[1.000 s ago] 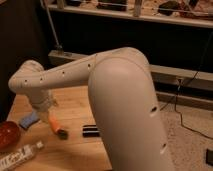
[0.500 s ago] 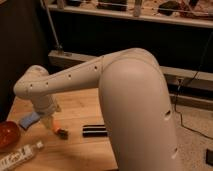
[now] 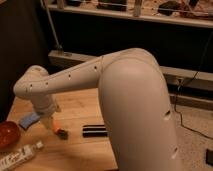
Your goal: Place the bottle in the ceramic bowl
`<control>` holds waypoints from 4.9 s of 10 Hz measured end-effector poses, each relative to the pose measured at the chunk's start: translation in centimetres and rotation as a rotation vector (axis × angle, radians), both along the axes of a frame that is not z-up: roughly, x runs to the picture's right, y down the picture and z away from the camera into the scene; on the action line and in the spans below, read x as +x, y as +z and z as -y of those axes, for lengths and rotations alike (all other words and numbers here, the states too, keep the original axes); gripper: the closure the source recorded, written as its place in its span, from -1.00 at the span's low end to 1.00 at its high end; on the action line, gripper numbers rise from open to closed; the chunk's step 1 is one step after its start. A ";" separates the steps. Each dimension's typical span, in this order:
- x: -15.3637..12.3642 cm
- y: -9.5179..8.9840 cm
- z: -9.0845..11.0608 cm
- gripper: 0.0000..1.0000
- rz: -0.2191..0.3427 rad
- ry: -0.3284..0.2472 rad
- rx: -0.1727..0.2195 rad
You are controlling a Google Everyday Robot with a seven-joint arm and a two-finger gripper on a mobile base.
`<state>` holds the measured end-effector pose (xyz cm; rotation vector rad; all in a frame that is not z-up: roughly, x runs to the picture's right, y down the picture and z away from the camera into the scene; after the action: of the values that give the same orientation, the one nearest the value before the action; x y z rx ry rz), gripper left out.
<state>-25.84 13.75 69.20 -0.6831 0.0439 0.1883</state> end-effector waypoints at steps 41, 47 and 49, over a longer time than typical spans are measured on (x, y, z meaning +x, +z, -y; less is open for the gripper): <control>-24.3 -1.7 -20.2 -0.30 0.522 -0.601 0.117; -23.0 -0.6 -20.0 0.75 0.596 -0.570 0.041; -22.4 -0.3 -20.2 1.00 0.613 -0.575 0.016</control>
<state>-48.26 33.93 68.91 -0.6636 -0.3460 -0.5753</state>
